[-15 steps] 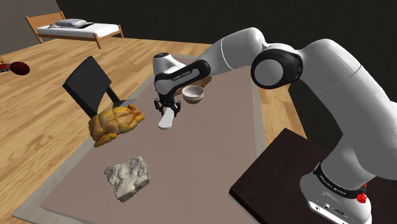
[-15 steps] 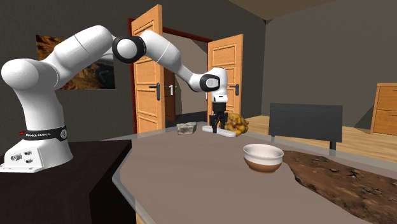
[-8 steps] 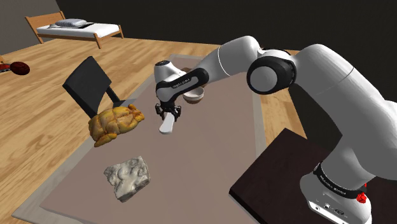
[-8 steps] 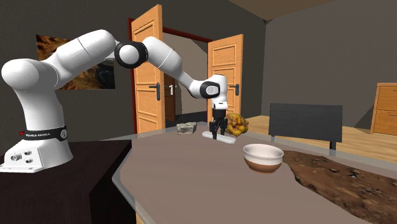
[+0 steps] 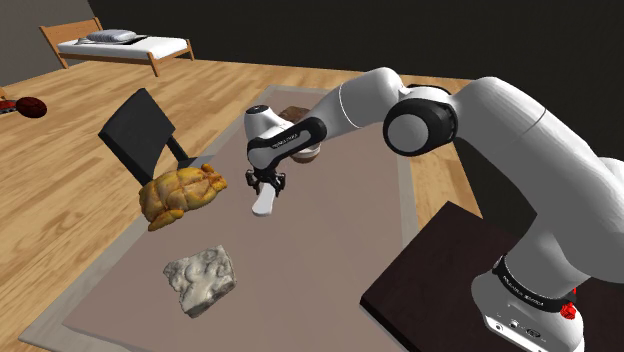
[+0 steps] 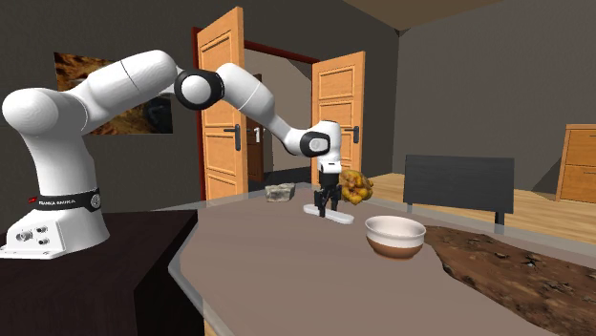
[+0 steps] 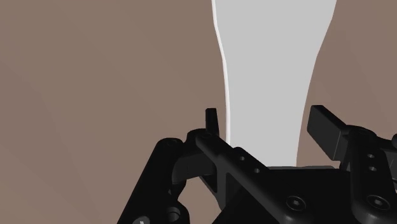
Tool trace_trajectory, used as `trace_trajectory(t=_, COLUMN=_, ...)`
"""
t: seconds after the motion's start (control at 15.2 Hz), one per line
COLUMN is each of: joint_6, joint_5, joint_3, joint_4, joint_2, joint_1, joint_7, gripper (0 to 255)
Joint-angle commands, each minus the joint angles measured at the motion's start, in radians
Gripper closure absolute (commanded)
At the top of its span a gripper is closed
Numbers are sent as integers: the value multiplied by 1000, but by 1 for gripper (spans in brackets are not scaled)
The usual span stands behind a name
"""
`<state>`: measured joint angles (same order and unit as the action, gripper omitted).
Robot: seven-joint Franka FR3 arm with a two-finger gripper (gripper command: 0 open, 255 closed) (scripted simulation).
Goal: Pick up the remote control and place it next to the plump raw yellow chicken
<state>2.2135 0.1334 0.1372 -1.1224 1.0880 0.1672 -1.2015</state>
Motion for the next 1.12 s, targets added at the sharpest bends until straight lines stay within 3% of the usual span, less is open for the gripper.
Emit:
trace_trajectory(t=0.0, joint_6=1, joint_5=0, joint_3=0, joint_4=1, joint_2=1, joint_1=0, joint_7=0, gripper=255)
trace_trajectory(t=0.2, joint_6=1, joint_5=0, joint_3=0, joint_4=1, joint_2=1, joint_1=0, joint_7=0, gripper=255)
trace_trajectory(t=0.26, joint_6=1, joint_5=0, joint_3=0, joint_4=0, joint_2=0, joint_1=0, joint_7=0, gripper=0)
trace_trajectory(t=0.59, joint_6=1, joint_5=0, joint_3=0, joint_4=1, joint_2=1, joint_1=0, joint_7=0, gripper=0)
trace_trajectory(t=0.86, joint_6=-53, joint_5=-6, joint_3=7, joint_4=-43, joint_2=-96, joint_1=-7, joint_7=1, gripper=0)
trace_trajectory(t=1.06, joint_6=-53, joint_5=-6, joint_3=7, joint_4=-43, joint_2=-96, joint_1=-7, joint_7=1, gripper=0)
